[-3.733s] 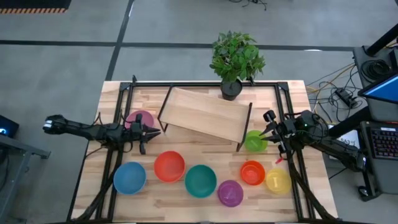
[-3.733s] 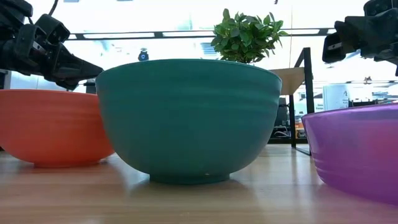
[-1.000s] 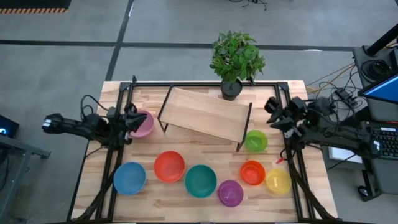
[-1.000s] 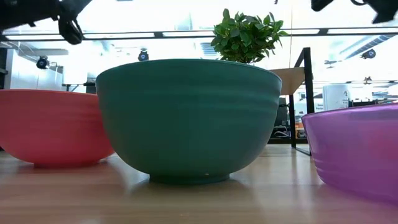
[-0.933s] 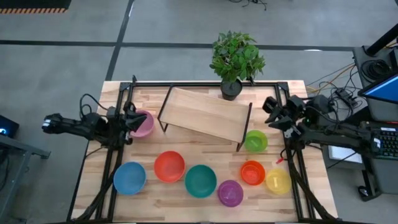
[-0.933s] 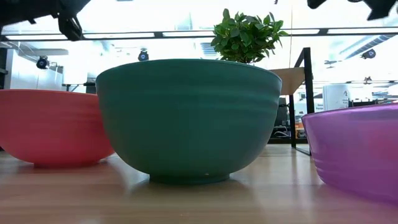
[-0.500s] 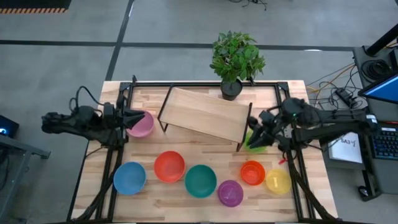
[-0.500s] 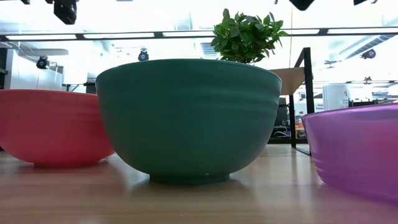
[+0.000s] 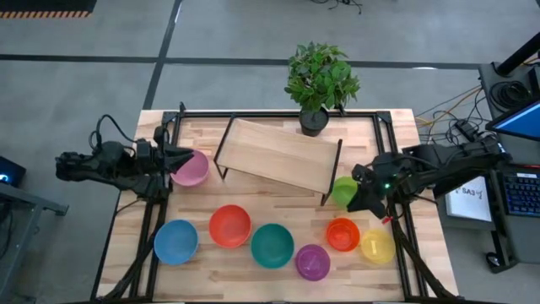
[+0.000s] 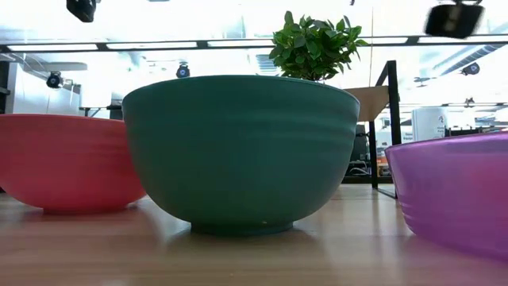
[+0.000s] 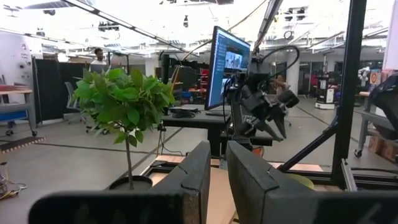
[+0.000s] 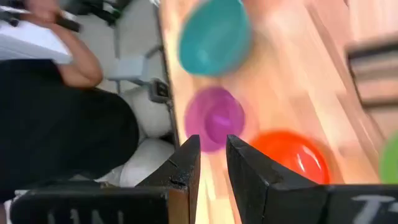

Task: Place and stack bowls onto a shelf
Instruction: Put the green bowl on the shelf

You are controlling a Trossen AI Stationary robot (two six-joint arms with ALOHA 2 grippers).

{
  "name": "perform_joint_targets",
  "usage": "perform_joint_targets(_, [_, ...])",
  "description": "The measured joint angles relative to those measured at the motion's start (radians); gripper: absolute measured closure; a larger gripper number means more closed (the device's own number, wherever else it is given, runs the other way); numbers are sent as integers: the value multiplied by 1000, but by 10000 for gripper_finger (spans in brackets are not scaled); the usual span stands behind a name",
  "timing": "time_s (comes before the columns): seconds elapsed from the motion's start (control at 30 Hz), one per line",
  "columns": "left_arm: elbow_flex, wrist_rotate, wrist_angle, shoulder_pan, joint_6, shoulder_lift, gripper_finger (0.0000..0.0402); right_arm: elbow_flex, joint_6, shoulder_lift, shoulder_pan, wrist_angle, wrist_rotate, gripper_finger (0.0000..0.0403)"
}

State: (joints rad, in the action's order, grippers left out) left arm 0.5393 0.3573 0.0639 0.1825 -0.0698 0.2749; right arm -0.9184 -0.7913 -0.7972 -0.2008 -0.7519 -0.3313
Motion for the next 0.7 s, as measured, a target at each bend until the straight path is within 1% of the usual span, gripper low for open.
perform_joint_targets(0.17, [-4, 0, 3, 0, 0, 7, 364, 6, -81, -54, -59, -143, 0, 335])
perform_joint_targets(0.3, [-4, 0, 1, 0, 0, 15, 364, 19, -53, -117, -131, -134, 10, 335])
perform_joint_targets(0.43, [-4, 0, 0, 0, 0, 25, 364, 19, 9, -176, -163, -126, 85, 335])
perform_joint_targets(0.6, [-4, 0, -3, 0, -27, 40, 365, 19, 44, -241, -168, -126, 205, 335])
perform_joint_targets(0.7, [-4, 2, -3, 0, -31, 49, 364, 19, 47, -274, -167, -129, 236, 335])
